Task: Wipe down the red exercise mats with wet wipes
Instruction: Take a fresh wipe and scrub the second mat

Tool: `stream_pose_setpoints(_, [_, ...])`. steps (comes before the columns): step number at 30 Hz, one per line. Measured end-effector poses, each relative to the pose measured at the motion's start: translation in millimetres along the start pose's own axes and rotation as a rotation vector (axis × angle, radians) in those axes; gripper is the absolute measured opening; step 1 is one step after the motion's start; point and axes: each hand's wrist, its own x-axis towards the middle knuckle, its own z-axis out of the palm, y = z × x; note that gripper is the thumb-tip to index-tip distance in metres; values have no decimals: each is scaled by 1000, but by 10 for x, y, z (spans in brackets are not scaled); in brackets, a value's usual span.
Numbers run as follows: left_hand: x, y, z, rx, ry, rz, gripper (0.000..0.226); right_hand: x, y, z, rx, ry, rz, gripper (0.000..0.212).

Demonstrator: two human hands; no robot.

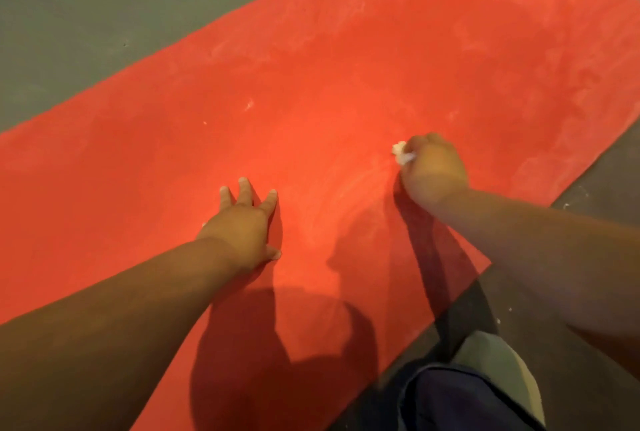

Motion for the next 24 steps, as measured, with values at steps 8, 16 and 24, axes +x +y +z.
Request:
stream_pose_setpoints(8, [-196,170,143,0,25,-5,99,-715,-306,185,67,-334,-746,27])
stream_pose_setpoints(16, [-275,478,226,-86,286,42,69,-549,359,-12,92,-169,-433,24])
stream_pose_setpoints(24, [-383,1321,426,-173,381,565,50,-958,492,-81,161,-419,-606,32])
